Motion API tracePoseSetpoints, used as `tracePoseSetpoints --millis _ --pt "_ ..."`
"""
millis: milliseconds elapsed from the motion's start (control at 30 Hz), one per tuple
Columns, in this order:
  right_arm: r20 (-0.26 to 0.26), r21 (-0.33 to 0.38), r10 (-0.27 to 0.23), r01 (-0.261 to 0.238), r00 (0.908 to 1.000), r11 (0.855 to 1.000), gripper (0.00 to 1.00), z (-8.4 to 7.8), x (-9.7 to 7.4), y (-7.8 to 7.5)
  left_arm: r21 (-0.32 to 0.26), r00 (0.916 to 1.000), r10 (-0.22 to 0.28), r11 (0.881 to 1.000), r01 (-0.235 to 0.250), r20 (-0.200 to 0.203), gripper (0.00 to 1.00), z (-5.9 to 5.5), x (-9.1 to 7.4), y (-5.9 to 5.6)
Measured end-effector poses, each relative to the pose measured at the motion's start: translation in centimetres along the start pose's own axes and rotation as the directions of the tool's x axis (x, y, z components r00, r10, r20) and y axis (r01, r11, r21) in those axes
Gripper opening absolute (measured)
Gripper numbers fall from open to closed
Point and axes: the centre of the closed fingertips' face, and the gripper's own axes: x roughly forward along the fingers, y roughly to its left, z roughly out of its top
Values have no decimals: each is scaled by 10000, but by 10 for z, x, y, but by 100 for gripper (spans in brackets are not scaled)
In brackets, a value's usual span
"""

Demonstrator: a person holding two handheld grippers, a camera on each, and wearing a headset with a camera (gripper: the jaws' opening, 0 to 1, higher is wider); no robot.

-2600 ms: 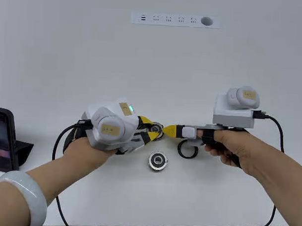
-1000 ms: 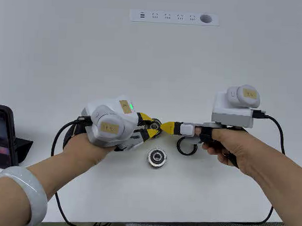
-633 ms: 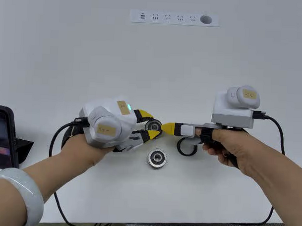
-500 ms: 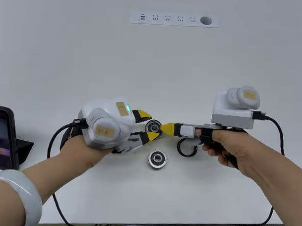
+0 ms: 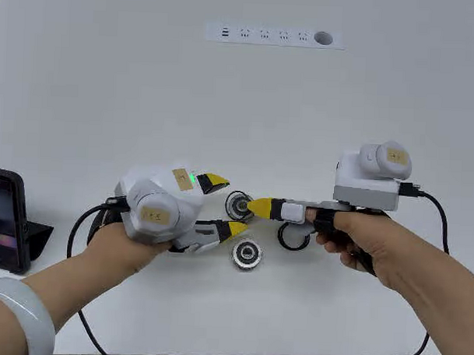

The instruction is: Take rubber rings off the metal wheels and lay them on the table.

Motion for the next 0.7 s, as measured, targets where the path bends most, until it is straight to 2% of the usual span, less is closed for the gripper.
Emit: tracePoseSetpoints --millis 133,367,533,700 --pt "152 -14 175 -175 9997 9998 2 1 -6 9 -91 10000 9 10000 -9 13 48 -2 -2 0" --pt "409 50 256 -258 9988 9997 2 -4 -21 16 -229 9999 80 9997 -78 80 53 -5 -7 0" --pt "597 370 76 -99 9982 9993 2 -14 -35 3 -312 9999 105 9995 -102 90 54 -7 -11 -1" --pt "706 612 -177 134 9973 9980 2 -22 -49 -3 -443 9999 108 9990 -105 66 55 -10 -13 -2"
